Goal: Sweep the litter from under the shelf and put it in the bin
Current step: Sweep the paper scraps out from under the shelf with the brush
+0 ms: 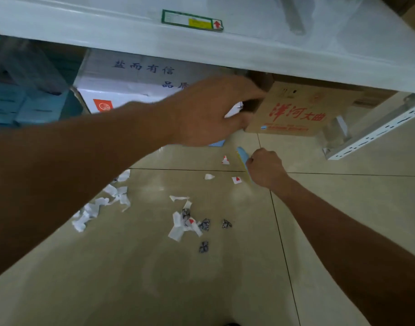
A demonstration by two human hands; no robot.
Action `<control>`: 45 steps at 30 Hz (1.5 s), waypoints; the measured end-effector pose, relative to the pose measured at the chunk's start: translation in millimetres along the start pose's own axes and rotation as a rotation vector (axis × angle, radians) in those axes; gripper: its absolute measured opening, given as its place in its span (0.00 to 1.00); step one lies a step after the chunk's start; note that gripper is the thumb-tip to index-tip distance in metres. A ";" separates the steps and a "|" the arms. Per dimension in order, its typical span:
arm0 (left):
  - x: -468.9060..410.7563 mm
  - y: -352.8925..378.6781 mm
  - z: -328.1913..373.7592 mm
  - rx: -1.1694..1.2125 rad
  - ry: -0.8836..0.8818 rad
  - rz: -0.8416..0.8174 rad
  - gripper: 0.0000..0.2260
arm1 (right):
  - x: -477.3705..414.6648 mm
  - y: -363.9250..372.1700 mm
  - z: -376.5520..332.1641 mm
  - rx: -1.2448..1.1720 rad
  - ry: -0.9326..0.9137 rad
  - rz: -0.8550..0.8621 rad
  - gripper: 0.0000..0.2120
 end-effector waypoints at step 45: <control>372.5 122.0 -102.4 0.110 -0.465 -0.853 0.21 | 181.2 103.2 -189.7 -0.026 -0.059 -0.298 0.10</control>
Point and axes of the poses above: each hand's wrist, its own x-axis away from the middle knuckle, its own y-axis out of the palm, z = x × y, the point moved 10 cm from there along -x, towards the middle knuckle, and after that the axes turned 8 degrees about y, right-handed, at the moved point
